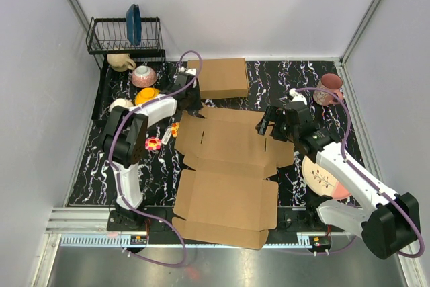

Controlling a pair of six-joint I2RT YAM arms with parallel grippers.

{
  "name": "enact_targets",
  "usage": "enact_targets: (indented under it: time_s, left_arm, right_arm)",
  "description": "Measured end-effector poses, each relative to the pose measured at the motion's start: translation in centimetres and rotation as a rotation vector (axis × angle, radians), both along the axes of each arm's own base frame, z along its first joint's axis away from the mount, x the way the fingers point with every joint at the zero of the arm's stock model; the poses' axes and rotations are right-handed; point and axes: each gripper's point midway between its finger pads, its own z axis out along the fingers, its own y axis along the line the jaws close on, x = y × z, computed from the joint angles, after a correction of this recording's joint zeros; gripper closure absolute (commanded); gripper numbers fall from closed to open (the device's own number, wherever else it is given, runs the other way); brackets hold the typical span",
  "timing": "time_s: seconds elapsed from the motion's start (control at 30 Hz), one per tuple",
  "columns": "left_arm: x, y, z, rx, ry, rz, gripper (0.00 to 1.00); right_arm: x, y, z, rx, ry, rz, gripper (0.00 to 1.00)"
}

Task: Fold the paper box

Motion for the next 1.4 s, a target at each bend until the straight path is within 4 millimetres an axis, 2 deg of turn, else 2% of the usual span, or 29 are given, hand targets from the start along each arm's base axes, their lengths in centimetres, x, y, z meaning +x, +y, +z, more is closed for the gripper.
enact_targets:
  time_s: [0.2,0.5,1.0,1.13,1.23,1.4]
  left_arm:
    - [-0.7,-1.9,1.0,0.065,-0.063,-0.049,1.00]
    - [-2.7,-4.2,0.9,0.276,-0.144,-0.078,1.00]
    - [-2.8,-5.0,0.9,0.330,-0.191,-0.047,1.00]
    - [-4.7,-3.8,1.4,0.312,-0.206,-0.054,1.00]
    - [-6.6,-2.6,2.1,0.274,-0.259,-0.051,1.00]
    - [-8.8,-1.8,3.2,0.153,-0.375,-0.028,0.98]
  right_arm:
    - [0.0,0.0,0.0,0.000,0.001,0.000,0.00]
    - [-0.3,-0.1,-0.3,-0.002,0.004,-0.002,0.00]
    - [-0.3,-1.2,-0.2,-0.033,-0.008,-0.041,0.00]
    - [0.1,-2.4,-0.1,-0.081,-0.021,-0.095,0.00]
    - [0.9,-2.5,1.1,-0.097,-0.047,-0.101,0.00]
    - [2.6,-1.8,5.1,-0.079,-0.129,-0.087,0.00]
